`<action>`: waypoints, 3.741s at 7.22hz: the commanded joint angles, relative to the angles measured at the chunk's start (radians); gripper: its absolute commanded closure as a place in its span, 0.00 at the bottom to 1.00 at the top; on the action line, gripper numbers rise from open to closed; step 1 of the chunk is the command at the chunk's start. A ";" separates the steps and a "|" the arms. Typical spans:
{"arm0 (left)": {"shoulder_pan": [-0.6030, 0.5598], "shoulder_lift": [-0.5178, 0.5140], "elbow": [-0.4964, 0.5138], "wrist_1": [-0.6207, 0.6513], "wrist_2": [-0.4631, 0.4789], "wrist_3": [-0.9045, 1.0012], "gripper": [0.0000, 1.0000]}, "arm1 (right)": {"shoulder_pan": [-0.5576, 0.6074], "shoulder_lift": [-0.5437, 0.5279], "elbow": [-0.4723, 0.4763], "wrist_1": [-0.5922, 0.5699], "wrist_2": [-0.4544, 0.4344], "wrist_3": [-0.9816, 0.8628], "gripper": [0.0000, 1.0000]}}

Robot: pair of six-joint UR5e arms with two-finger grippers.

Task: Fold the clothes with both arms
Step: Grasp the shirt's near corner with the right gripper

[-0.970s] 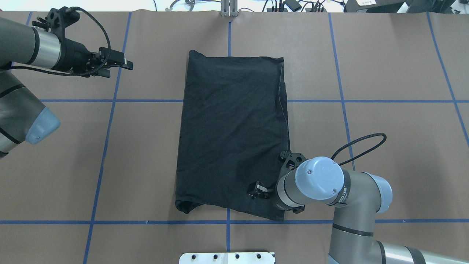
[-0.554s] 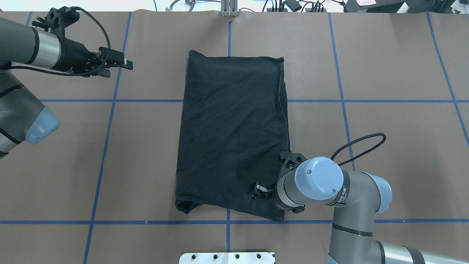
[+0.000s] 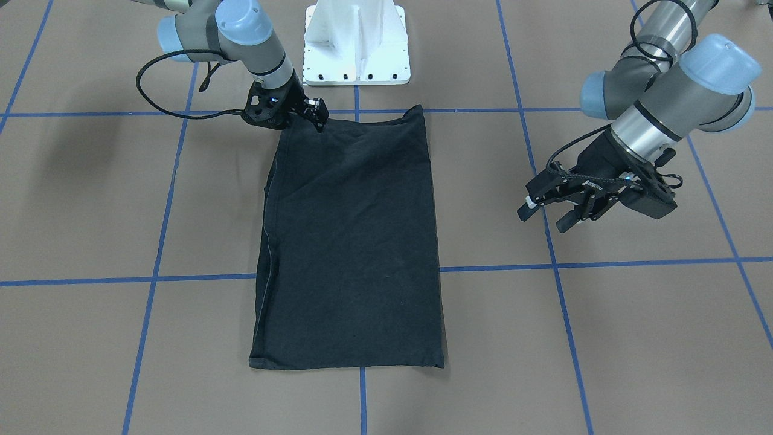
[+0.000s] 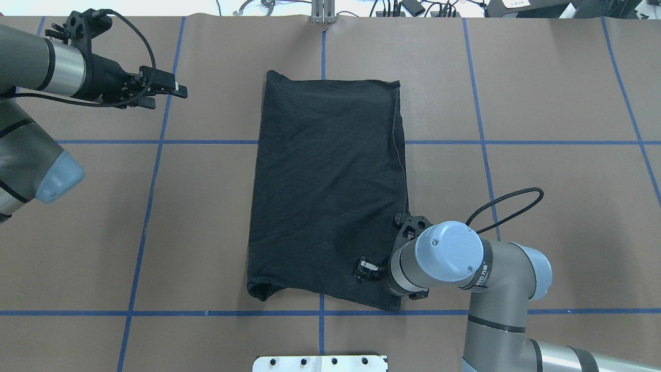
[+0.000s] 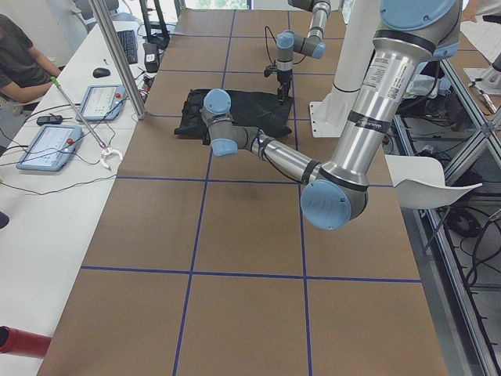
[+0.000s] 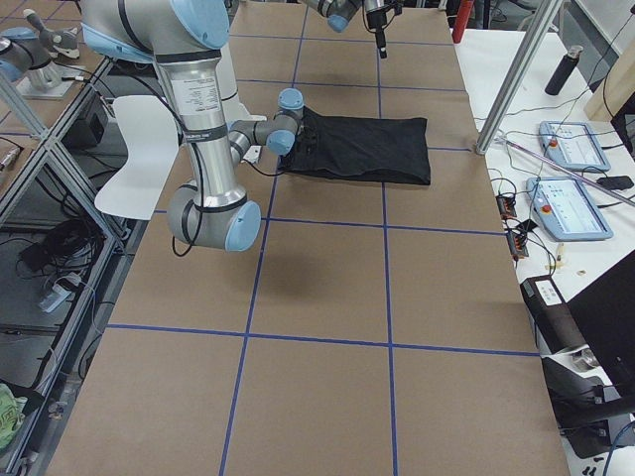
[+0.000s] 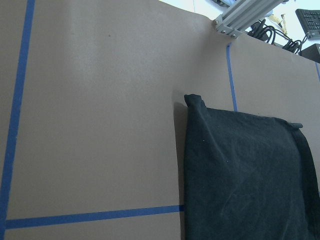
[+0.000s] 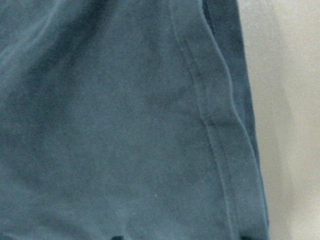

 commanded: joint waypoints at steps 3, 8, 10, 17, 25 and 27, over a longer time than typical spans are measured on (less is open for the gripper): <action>0.000 0.001 0.000 0.000 -0.002 0.001 0.00 | 0.010 -0.002 0.005 -0.001 0.013 -0.002 0.13; 0.000 -0.001 0.000 0.000 0.000 0.001 0.00 | 0.011 -0.008 0.001 -0.001 0.013 -0.002 0.01; 0.000 -0.001 0.000 0.000 0.000 0.002 0.00 | 0.007 -0.010 0.002 -0.002 0.012 -0.001 0.01; 0.000 0.001 -0.008 0.002 -0.002 0.000 0.00 | 0.003 -0.014 -0.002 -0.002 0.010 -0.001 0.01; 0.000 0.001 -0.006 0.002 0.000 0.000 0.00 | 0.003 -0.014 -0.001 -0.004 -0.001 0.004 0.52; 0.001 0.001 -0.006 0.002 0.000 0.000 0.00 | 0.001 -0.013 0.002 -0.004 -0.004 0.015 0.82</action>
